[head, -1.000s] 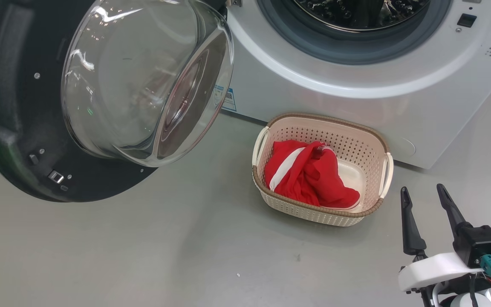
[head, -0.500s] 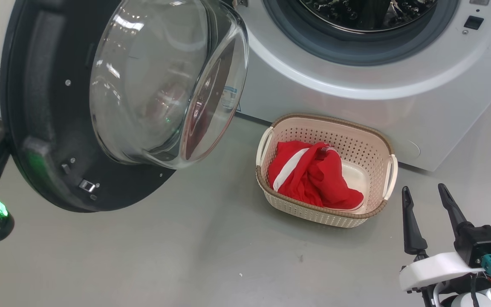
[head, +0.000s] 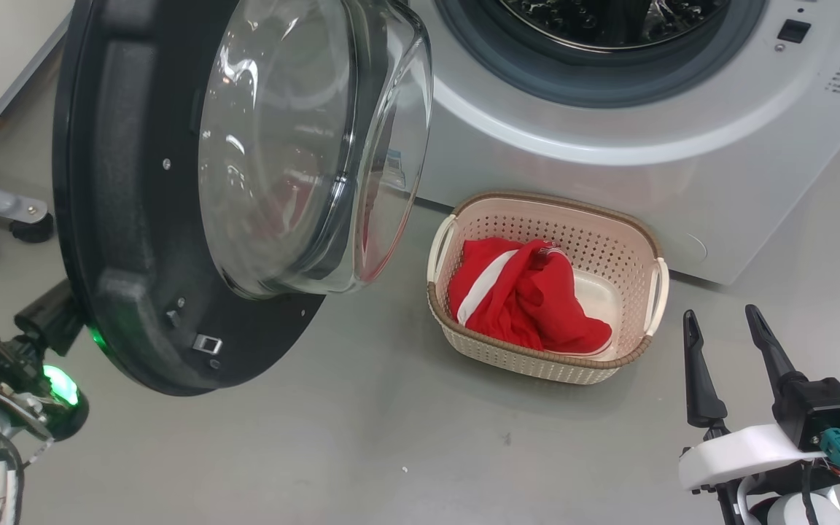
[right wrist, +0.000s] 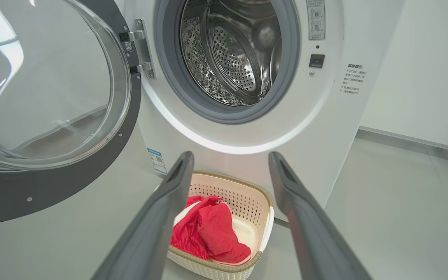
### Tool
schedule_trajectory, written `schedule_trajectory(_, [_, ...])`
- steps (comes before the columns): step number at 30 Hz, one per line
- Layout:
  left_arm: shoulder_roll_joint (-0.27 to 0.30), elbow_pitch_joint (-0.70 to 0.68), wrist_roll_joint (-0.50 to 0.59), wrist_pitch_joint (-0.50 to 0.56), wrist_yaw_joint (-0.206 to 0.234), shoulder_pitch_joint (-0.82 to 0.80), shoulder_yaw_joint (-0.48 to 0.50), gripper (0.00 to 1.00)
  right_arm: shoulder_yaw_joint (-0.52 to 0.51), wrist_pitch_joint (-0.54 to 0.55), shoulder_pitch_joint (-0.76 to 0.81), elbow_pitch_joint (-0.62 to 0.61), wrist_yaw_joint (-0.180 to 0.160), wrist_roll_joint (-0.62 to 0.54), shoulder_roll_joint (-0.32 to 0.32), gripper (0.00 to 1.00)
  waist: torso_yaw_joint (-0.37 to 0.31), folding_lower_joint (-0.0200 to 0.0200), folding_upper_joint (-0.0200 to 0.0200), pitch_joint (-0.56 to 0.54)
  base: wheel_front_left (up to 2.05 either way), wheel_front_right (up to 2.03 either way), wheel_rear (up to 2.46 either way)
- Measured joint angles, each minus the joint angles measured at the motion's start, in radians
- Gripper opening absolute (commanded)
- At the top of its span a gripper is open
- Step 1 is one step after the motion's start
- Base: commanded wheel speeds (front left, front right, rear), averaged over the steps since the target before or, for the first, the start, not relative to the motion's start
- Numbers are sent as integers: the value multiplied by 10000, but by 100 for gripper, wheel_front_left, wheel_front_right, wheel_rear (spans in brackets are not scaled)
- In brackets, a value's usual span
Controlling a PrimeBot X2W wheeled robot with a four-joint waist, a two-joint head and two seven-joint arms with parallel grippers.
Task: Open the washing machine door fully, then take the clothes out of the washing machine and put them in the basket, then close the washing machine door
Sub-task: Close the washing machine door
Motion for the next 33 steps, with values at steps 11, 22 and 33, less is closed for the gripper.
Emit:
schedule_trajectory(11, [-272, -1014, -109, 953, -69, 509, -416, 0, 82, -92, -72, 0, -2, 0, 134, 100, -478, 0, 0, 2, 0, 0, 0])
schedule_trajectory(22, [-566, -2052, -117, 1492, -69, 726, -610, 0, 205, -251, -203, 56, -6, 4, 299, 100, -1150, 0, 0, 58, 0, 0, 0])
schedule_trajectory(33, [-782, -2740, -119, 1607, -69, 744, -435, 0, 430, -368, -336, 209, -8, 25, 472, 100, -2106, 0, 0, 178, 0, 0, 0])
